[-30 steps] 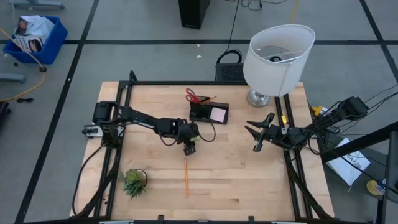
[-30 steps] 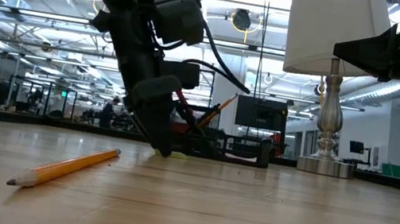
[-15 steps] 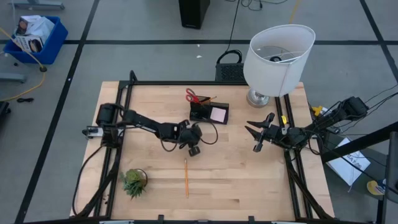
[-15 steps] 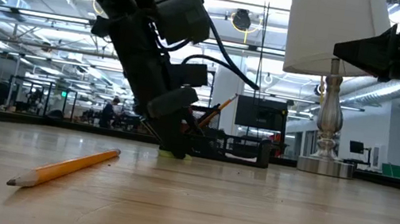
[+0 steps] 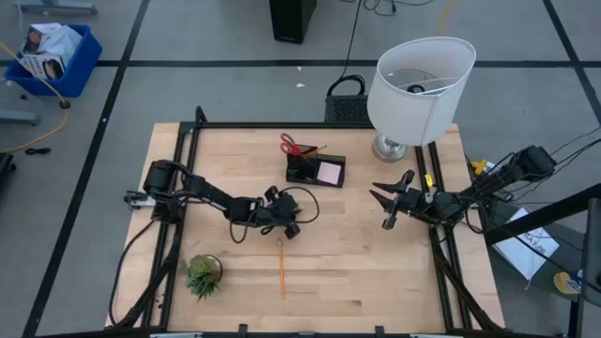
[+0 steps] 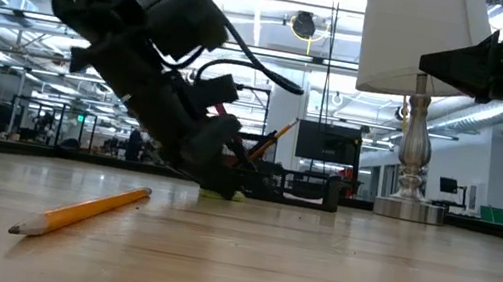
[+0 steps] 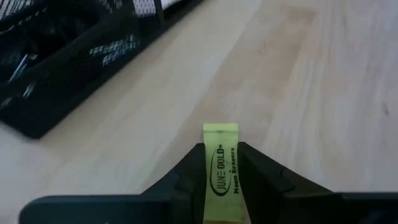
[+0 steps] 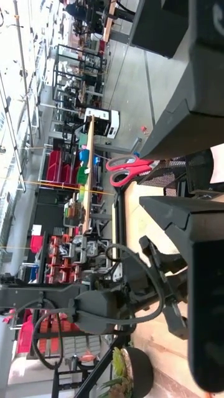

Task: Pick and place office supplies into organizer
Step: Put the yellow pencil into the desk organizer

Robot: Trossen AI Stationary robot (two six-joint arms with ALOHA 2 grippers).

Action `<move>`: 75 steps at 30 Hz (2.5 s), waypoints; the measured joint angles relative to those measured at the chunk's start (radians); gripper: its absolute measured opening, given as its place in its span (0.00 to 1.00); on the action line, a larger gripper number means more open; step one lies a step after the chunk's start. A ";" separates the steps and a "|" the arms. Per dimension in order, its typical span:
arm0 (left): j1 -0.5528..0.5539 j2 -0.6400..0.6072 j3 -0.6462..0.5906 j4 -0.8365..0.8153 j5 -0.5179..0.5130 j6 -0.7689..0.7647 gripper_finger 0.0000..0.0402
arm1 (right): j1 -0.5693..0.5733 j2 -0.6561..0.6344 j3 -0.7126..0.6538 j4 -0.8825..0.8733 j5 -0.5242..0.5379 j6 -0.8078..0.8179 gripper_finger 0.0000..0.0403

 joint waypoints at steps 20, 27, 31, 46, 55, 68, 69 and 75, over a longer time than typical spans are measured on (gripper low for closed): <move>0.120 -0.262 -0.002 -0.174 -0.057 0.109 0.22 | 0.000 0.000 0.000 0.000 0.000 0.000 0.25; 0.286 -0.263 -0.002 -0.132 0.131 0.202 0.22 | 0.000 0.000 0.000 0.000 0.000 0.000 0.25; 0.360 -0.263 -0.002 -0.102 0.285 0.215 0.22 | 0.000 0.000 0.000 0.000 0.000 0.000 0.25; 0.419 -0.238 -0.001 0.001 0.432 0.314 0.33 | 0.000 0.000 0.000 -0.001 0.000 0.000 0.25; 0.411 -0.212 -0.002 0.028 0.458 0.280 0.56 | 0.000 0.000 0.000 0.000 0.000 0.000 0.25; 0.117 -0.212 -0.001 0.014 0.709 0.298 0.60 | 0.000 0.000 0.000 0.000 0.000 0.000 0.25; 0.077 -0.212 -0.001 0.030 0.697 0.338 0.62 | 0.000 0.000 0.000 0.000 0.000 0.000 0.25; -0.148 -0.212 -0.001 0.126 0.517 0.566 0.79 | 0.000 0.000 0.000 0.000 0.000 0.000 0.25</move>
